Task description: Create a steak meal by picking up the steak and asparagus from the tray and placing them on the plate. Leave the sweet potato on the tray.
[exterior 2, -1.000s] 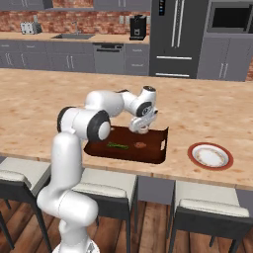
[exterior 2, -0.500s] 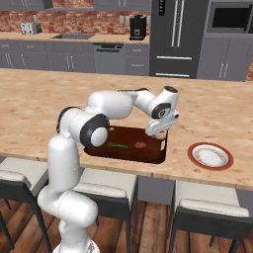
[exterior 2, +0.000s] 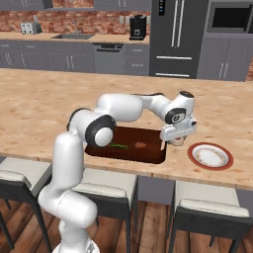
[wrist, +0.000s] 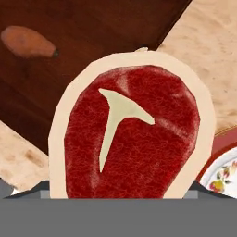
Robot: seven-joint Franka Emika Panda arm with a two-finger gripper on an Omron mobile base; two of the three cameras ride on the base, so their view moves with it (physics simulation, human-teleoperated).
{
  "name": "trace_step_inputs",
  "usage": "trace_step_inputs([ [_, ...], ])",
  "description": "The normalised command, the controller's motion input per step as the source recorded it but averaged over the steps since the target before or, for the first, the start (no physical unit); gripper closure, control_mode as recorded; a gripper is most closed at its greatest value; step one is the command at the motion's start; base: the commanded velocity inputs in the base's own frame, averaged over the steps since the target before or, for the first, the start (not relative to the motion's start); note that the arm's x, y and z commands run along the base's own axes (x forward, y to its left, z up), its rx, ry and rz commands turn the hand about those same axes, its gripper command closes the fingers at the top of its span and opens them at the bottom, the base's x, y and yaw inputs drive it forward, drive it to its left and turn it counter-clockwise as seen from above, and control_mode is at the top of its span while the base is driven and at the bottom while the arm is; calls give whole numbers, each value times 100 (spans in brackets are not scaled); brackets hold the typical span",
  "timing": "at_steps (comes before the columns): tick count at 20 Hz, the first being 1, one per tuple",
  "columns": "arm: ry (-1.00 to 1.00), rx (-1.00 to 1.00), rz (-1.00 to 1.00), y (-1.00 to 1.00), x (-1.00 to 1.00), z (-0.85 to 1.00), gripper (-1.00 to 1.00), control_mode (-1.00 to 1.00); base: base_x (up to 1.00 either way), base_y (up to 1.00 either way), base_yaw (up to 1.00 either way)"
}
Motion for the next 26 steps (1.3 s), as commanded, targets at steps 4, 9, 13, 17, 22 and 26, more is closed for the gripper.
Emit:
trace_step_inputs([
  [4,8,0,-18,-73,0,0,100,-100,0,0,0],
  [9,3,0,-19,-63,0,0,100,-100,0,0,0],
  [13,0,0,-16,-44,0,-6,100,-100,0,0,0],
  [17,0,0,-8,-24,5,-29,100,-100,0,0,0],
  [22,0,0,-4,-17,8,-46,100,-100,0,0,0],
  [26,0,0,-3,-28,14,-19,-100,-100,0,0,0],
])
